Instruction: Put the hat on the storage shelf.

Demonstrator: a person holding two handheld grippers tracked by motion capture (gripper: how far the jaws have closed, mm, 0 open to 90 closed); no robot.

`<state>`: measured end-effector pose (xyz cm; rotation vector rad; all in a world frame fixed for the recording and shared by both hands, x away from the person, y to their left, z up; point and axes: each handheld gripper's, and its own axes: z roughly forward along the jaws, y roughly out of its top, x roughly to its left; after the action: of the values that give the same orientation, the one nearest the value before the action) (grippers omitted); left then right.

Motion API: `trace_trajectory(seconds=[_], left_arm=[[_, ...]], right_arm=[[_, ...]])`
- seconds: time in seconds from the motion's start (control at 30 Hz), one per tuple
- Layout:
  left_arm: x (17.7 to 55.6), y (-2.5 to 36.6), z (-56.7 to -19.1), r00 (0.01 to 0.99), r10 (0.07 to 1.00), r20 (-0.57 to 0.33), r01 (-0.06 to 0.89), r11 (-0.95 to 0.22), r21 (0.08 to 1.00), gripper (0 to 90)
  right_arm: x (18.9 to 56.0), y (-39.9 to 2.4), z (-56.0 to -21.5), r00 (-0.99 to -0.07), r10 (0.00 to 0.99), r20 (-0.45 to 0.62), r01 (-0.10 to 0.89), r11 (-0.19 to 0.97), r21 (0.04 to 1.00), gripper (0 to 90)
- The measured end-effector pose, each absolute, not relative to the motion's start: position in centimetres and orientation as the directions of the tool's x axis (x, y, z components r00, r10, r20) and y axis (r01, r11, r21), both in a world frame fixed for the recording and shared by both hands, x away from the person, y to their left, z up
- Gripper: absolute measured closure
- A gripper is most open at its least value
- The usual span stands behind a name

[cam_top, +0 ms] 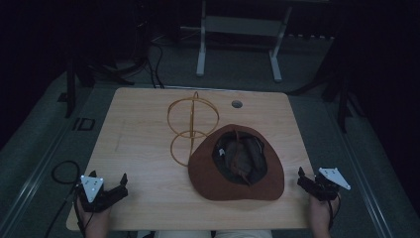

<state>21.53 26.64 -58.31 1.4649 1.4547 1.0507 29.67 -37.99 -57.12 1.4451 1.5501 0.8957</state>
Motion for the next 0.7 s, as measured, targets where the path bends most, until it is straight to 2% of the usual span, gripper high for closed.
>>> trace_trajectory(seconds=[0.1,0.23,0.33,0.5,0.7], left_arm=[[21.7,26.3,-58.3,-0.025,0.999,0.025,0.332,-0.016,0.943,2.2],[21.7,26.0,-58.3,0.004,1.000,0.005,0.332,-0.006,0.943,2.1],[21.7,25.7,-58.3,0.007,0.999,0.045,0.335,-0.045,0.941,2.1],[21.7,25.5,-58.3,-0.002,0.998,0.055,0.337,-0.051,0.940,2.2],[21.7,24.8,-58.1,0.044,0.999,0.029,0.345,-0.042,0.937,2.2]], right_arm=[[29.8,-38.0,-57.1,-0.012,0.995,-0.102,0.430,0.097,0.898,12.8],[29.9,-37.8,-57.2,-0.015,0.994,-0.109,0.446,0.104,0.889,12.8],[29.9,-37.9,-57.1,-0.029,0.995,-0.094,0.465,0.096,0.880,12.9],[30.0,-38.0,-56.7,-0.028,0.998,-0.063,0.487,0.069,0.871,13.6],[30.5,-37.1,-54.7,-0.120,0.991,-0.063,0.504,0.116,0.856,12.9]])
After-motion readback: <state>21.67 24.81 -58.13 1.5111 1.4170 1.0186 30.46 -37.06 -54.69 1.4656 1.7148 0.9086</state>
